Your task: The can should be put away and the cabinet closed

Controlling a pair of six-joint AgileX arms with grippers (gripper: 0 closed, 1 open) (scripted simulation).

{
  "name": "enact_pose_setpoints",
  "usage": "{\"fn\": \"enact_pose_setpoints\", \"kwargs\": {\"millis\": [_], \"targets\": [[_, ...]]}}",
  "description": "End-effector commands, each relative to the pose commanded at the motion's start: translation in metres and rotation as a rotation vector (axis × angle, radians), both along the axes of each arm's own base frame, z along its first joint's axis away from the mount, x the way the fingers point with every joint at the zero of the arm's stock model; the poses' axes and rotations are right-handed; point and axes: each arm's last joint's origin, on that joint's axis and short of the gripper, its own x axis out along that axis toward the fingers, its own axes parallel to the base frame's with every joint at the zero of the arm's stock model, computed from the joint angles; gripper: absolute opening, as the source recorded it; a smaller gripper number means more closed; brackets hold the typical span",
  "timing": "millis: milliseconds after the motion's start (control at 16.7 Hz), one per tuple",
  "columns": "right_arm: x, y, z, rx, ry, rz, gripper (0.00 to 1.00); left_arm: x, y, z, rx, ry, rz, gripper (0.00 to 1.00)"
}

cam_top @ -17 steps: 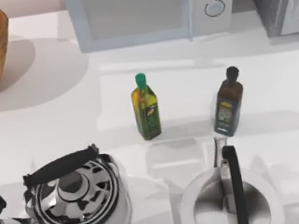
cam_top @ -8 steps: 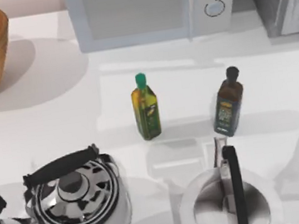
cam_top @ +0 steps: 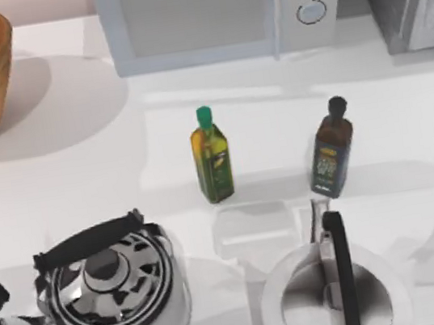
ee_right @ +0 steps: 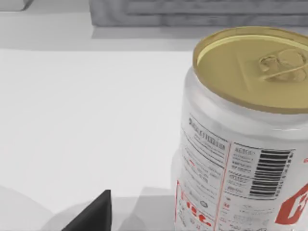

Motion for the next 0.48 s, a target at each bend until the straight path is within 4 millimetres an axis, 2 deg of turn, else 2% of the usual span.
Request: {"fn": "enact_pose_setpoints", "kwargs": {"millis": [180, 480], "targets": [[0.003, 0.000, -0.001, 0.000, 0.002, 0.002, 1.00, 0.000, 0.000, 0.000, 0.000, 0.000, 0.000, 1.00], [0.040, -0.001, -0.012, 0.000, -0.001, 0.000, 1.00, 0.000, 0.000, 0.000, 0.000, 0.000, 0.000, 1.00]]}}
